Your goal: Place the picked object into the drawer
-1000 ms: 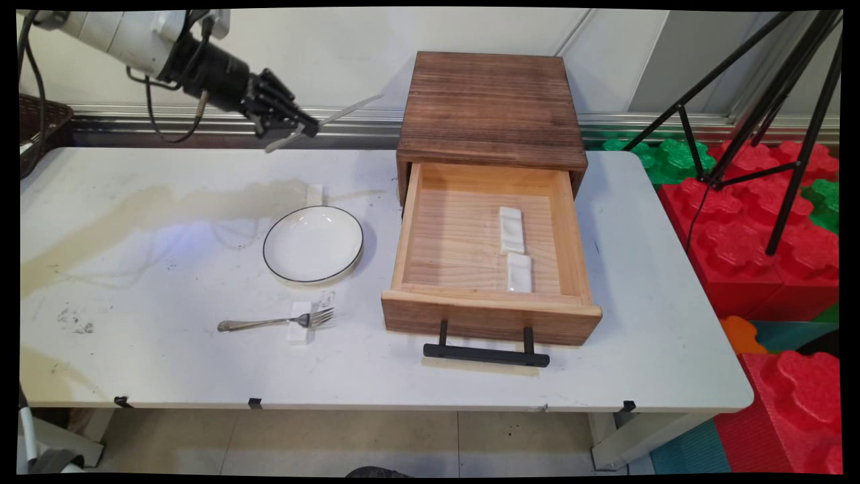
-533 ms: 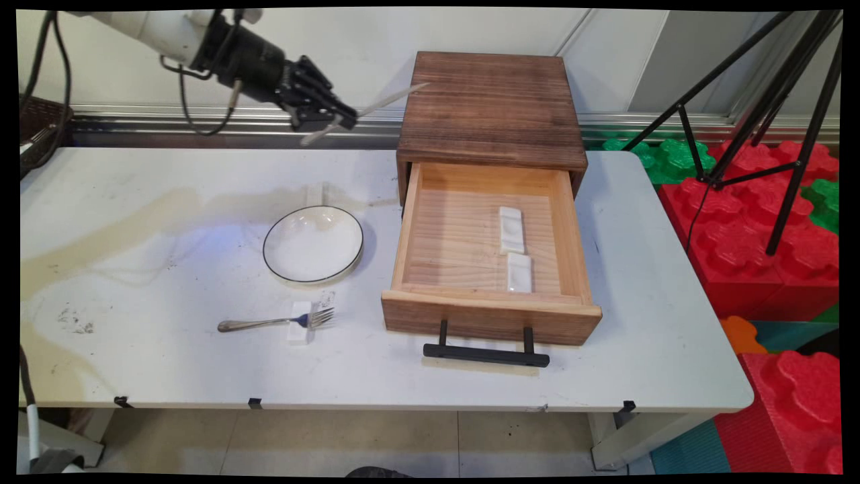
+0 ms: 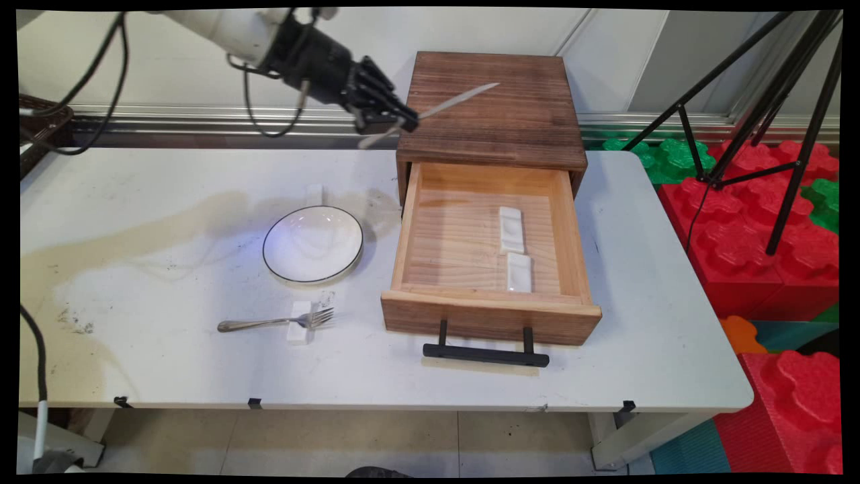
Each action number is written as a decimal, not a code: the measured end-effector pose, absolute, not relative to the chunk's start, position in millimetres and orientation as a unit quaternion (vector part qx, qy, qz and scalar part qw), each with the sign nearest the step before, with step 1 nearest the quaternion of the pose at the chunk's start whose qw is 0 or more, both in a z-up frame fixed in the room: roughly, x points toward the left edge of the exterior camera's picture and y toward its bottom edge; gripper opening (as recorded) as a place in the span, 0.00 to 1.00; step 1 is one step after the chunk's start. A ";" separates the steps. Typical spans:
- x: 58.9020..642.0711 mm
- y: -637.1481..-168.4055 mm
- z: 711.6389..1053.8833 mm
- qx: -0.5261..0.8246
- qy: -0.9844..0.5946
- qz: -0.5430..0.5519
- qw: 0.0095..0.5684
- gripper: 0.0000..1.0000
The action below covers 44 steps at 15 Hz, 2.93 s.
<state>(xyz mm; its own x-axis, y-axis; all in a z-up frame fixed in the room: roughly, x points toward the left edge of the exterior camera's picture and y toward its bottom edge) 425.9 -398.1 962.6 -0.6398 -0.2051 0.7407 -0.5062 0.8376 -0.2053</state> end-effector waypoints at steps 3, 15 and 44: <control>390.2 -411.8 957.0 0.197 -0.885 0.192 0.375 0.00; 295.7 -460.5 901.0 0.180 -0.905 0.151 0.355 0.00; 295.2 -483.0 800.6 0.167 -0.931 0.137 0.295 1.00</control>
<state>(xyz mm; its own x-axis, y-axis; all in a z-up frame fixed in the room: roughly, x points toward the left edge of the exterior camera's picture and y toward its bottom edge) 295.2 -483.0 800.6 -0.7705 -0.2307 0.5943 -0.3924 0.9063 -0.1568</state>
